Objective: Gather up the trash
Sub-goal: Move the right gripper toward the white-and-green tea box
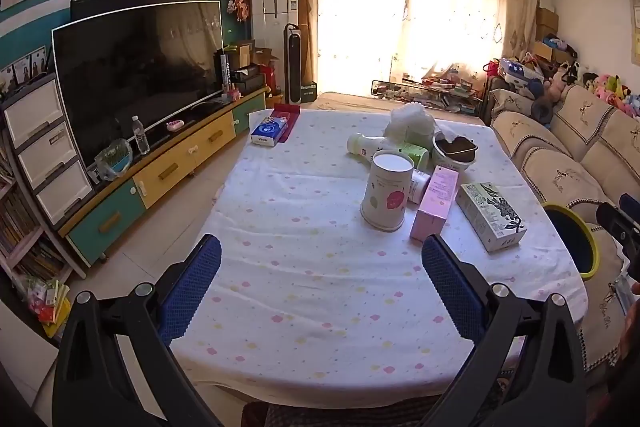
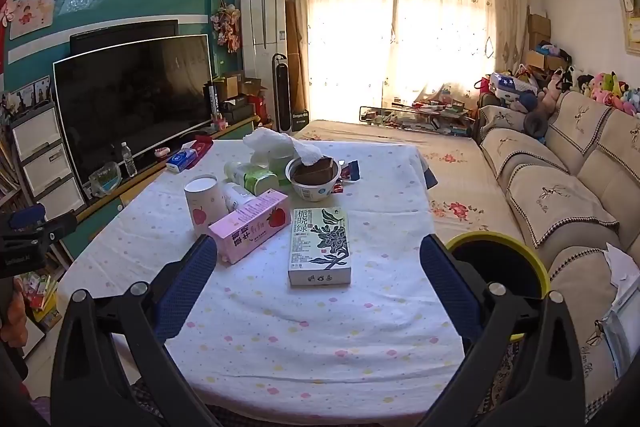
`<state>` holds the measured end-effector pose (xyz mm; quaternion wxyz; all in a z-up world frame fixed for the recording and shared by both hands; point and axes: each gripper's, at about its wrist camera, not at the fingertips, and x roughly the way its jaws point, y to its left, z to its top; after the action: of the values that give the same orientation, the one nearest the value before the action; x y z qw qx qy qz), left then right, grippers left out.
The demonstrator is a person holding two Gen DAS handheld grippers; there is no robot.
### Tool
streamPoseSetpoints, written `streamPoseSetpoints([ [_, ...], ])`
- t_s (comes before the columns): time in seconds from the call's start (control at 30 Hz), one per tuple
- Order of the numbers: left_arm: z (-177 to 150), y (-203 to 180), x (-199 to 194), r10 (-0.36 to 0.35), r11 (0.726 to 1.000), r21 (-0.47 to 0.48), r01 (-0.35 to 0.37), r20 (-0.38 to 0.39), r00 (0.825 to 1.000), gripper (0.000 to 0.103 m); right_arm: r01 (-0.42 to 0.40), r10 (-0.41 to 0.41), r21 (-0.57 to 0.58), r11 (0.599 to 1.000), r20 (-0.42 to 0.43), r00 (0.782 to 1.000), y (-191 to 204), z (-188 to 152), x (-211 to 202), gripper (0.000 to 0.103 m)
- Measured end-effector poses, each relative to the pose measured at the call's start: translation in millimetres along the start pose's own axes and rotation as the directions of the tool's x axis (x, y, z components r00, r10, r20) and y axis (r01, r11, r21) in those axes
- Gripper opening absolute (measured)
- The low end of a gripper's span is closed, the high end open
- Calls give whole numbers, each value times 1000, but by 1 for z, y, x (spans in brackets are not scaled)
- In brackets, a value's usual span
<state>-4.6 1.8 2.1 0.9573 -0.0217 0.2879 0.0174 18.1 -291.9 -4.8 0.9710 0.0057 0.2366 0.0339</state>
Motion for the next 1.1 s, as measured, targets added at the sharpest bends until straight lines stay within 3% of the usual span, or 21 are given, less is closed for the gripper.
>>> streamPoseSetpoints([
  [1.1, -3, -13, 3, 10, 999, 50, -9, -14, 1000, 99, -10, 10, 6, 1000, -21, 1000, 1, -6, 11, 97],
])
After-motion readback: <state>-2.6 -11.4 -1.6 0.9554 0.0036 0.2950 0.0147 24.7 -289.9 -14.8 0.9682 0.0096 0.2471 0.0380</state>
